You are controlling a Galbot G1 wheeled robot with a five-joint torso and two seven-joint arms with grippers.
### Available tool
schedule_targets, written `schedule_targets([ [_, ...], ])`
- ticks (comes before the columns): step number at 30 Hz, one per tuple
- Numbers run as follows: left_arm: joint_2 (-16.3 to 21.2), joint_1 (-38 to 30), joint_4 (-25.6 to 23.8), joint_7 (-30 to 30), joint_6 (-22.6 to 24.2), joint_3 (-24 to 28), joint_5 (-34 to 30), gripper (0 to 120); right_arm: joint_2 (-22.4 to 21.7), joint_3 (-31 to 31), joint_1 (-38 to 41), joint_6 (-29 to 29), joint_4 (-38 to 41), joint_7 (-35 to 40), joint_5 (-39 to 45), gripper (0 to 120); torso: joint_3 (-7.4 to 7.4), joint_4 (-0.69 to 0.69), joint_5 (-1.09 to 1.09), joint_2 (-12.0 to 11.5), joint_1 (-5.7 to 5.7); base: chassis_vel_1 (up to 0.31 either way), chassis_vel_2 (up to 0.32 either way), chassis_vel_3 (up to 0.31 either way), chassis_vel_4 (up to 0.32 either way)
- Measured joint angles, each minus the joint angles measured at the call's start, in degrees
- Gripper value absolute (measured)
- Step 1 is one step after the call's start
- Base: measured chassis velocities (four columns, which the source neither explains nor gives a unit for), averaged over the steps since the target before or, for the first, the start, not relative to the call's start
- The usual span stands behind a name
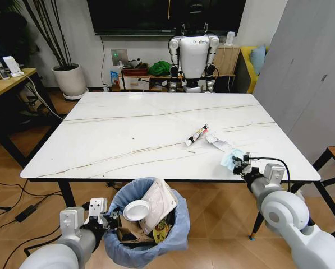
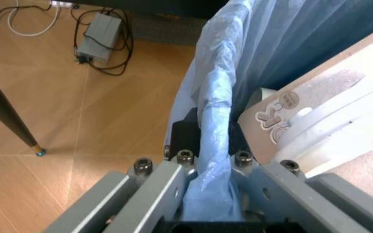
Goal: Pick up the trash bin and place the trash from the table into it.
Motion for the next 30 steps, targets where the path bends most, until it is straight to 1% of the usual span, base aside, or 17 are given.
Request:
schedule_targets([
  [1,0.00,-0.09,0.00,-0.04,0.00,0.04,-0.07,0,-0.28,0.00,-0.30,0.29,1.92,-0.48,1.73,0,0.00,0.00,-0.01,0.00,0.00,0.000,0.000,0.000,0.000],
  [3,-0.02,-0.18,0.01,-0.07,0.00,0.07,-0.12,0,-0.46,-0.03,-0.59,0.57,3.04,-1.05,2.79,0,0.00,0.00,-0.01,0.00,0.00,0.000,0.000,0.000,0.000],
  [5,-0.13,-0.43,0.01,-0.17,0.00,0.30,-0.23,0,-0.73,-0.90,-2.18,2.07,5.78,-3.61,5.31,0,0.00,0.00,-0.01,0.00,0.00,0.000,0.000,0.000,0.000],
  [9,-0.18,-0.66,0.01,-0.31,0.00,0.54,-0.40,0,-0.74,-2.09,-4.05,3.04,7.79,-6.14,6.54,0,0.00,-0.01,0.00,0.00,0.00,0.000,0.000,0.000,0.000],
  [12,-0.22,-1.05,0.01,-0.61,0.00,0.87,-0.74,0,-0.76,-5.41,-6.46,4.31,12.23,-11.05,7.83,0,0.00,0.00,0.00,0.00,0.00,0.000,0.000,0.000,0.000],
  [13,-0.22,-1.05,0.01,-0.61,0.00,0.87,-0.74,0,-0.76,-5.41,-6.46,4.31,12.23,-11.05,7.83,0,0.00,0.00,0.00,0.00,0.00,0.000,0.000,0.000,0.000],
  [16,-0.27,-1.29,0.01,-1.15,0.00,1.21,-1.78,0,-1.06,-8.52,-7.13,4.48,14.82,-12.91,8.03,0,0.00,0.00,-0.01,0.00,0.00,0.000,0.000,0.000,0.000],
  [19,-0.34,-1.34,0.01,-1.28,0.00,1.31,-1.93,0,-1.30,-9.74,-7.34,4.59,15.12,-14.13,8.03,0,0.00,0.00,0.00,0.00,0.00,0.000,0.000,0.000,0.000],
  [21,-0.41,-1.34,0.01,-1.42,0.00,1.44,-1.94,0,-1.75,-10.78,-7.47,4.91,15.16,-16.68,7.87,0,0.00,0.00,0.00,0.00,0.00,0.000,0.000,0.000,0.000],
  [26,-0.40,-1.51,0.06,-1.66,0.00,1.94,-1.89,0,-2.13,-12.15,-7.20,5.04,15.16,-19.70,7.47,0,0.00,0.00,0.00,0.00,0.00,0.000,0.000,0.000,0.000],
  [30,-0.11,-1.79,0.13,-2.00,0.00,2.21,-1.90,0,-2.65,-15.09,-7.56,5.12,15.04,-22.57,6.11,0,0.00,0.00,0.00,0.00,0.00,0.000,0.000,0.000,0.000],
])
